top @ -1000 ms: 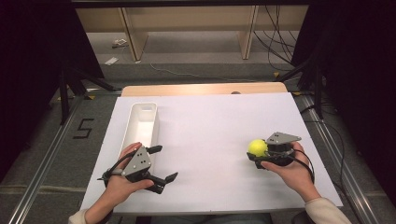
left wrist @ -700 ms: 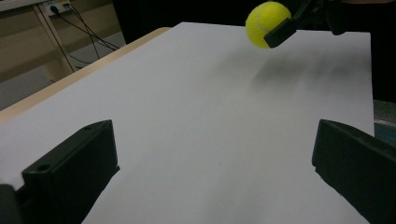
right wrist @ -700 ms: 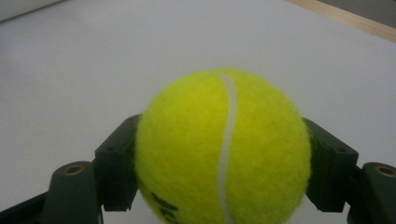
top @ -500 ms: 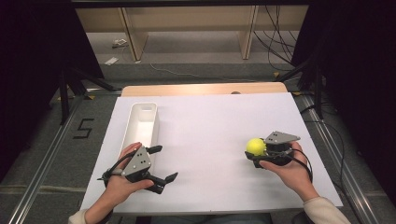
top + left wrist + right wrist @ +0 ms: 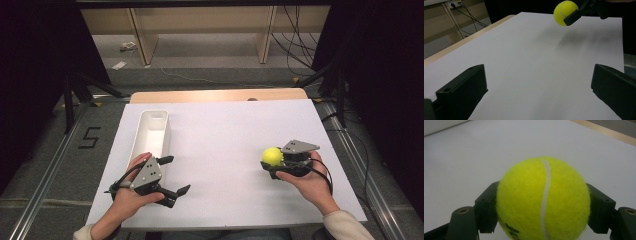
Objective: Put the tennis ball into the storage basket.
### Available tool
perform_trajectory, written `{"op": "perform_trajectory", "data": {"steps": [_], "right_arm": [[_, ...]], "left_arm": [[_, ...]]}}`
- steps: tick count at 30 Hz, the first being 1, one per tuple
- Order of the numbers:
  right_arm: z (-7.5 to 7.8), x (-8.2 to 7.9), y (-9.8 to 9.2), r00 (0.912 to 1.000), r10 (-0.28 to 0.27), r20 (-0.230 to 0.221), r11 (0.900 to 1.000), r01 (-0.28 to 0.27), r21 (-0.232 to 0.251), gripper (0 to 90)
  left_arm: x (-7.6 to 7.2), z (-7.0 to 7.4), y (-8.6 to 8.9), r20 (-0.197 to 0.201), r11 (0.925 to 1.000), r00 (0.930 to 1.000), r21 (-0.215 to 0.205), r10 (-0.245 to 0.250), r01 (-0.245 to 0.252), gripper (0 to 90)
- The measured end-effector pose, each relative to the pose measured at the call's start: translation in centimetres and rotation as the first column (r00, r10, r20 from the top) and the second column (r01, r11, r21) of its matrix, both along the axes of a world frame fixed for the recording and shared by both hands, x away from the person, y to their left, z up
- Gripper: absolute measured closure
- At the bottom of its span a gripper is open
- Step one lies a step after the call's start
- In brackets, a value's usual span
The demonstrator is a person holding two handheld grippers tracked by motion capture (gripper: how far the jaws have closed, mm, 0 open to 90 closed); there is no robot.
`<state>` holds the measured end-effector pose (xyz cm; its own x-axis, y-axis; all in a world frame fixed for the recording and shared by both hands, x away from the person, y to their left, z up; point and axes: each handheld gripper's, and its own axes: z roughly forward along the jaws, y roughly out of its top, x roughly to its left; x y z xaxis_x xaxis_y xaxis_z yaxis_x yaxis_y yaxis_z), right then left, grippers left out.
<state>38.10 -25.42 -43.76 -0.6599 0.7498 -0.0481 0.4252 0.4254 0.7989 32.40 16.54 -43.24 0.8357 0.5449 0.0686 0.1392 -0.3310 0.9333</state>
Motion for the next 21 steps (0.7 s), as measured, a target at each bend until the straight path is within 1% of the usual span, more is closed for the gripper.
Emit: {"op": "perform_trajectory", "data": {"steps": [21], "right_arm": [[0.05,0.27,0.76,1.0,0.008,0.004,1.0,-0.008,0.004,26.7]], "left_arm": [[0.01,-0.02,0.0,0.0,1.0,1.0,0.002,-0.002,0.002,0.0]]}}
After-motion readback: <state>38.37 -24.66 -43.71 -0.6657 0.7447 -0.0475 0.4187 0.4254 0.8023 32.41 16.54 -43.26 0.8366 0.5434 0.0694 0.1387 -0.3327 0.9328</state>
